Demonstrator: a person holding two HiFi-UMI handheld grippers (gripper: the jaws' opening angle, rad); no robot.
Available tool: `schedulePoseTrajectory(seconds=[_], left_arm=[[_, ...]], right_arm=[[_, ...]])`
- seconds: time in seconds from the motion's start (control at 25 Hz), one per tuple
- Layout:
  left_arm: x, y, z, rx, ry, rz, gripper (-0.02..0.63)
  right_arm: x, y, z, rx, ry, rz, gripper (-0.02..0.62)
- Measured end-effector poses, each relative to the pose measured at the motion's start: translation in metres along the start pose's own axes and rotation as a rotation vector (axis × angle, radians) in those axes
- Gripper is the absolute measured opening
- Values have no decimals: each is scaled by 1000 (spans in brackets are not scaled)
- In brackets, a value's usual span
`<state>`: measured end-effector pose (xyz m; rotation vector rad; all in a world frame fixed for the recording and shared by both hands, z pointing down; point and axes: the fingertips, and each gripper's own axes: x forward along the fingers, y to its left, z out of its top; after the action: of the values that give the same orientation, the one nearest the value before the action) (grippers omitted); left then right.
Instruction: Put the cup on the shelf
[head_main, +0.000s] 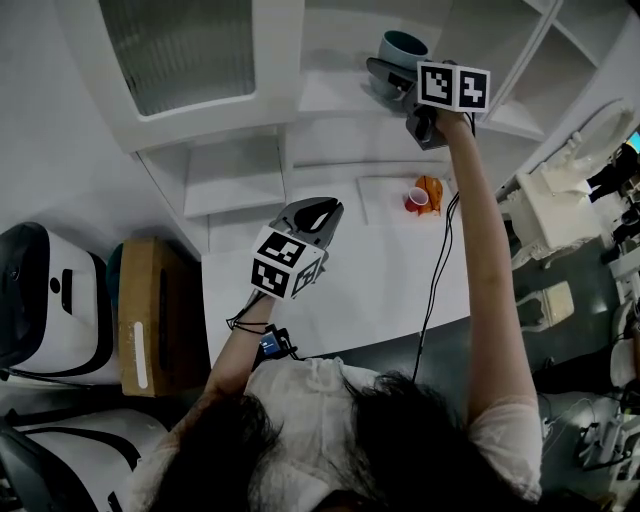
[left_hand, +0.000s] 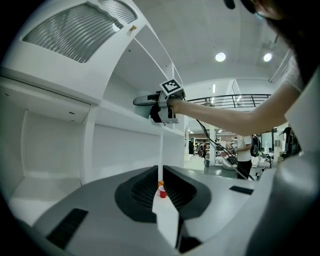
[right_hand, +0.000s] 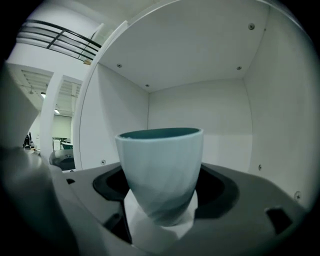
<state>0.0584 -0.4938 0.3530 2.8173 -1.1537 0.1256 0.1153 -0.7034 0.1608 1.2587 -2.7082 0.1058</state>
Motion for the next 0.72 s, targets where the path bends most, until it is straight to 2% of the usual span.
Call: schedulePoseTrajectory(seconds=[0.36, 0.72], left_arm=[[0, 8, -11, 3, 23, 8, 25], [0, 8, -19, -10, 41, 4, 25]], right_arm=[[11, -12, -3, 79, -20, 10, 360], [13, -8, 0, 61, -27, 28, 360]])
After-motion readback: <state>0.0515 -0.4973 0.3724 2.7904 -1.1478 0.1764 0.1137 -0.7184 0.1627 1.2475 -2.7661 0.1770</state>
